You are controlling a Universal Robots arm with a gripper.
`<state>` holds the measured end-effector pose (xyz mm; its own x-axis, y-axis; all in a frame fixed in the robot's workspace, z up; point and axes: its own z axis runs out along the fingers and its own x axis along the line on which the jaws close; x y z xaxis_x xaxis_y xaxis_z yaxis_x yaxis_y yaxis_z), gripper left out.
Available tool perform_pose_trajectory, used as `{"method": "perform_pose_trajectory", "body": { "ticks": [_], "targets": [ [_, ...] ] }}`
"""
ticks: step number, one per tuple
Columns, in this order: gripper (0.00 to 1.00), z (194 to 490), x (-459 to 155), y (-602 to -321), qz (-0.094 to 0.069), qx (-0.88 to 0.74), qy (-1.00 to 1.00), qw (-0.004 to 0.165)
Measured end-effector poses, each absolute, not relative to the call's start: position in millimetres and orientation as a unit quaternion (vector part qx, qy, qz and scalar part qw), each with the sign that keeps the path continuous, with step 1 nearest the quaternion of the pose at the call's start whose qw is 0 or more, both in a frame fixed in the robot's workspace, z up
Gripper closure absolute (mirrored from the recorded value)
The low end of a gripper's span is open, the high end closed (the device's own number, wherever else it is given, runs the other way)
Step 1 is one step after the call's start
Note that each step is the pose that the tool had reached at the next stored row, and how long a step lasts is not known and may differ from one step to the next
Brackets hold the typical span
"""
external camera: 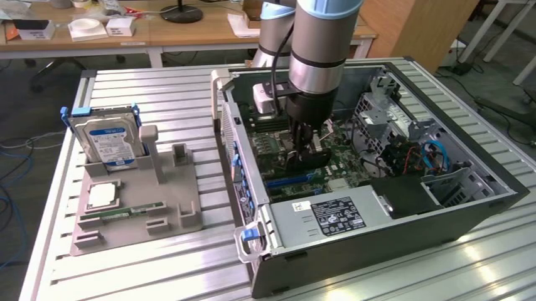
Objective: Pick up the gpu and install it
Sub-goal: 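Insert the gpu into the slot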
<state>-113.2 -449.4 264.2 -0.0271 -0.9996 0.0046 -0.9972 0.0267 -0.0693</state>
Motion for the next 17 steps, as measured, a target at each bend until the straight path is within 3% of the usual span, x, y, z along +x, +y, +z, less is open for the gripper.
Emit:
{"method": "perform_pose_trajectory", "body": {
  "ticks": [17],
  "targets": [
    [0.74,264.3,-114.4,-455.0,-0.028,-0.697,0.716,0.024]
  ]
}}
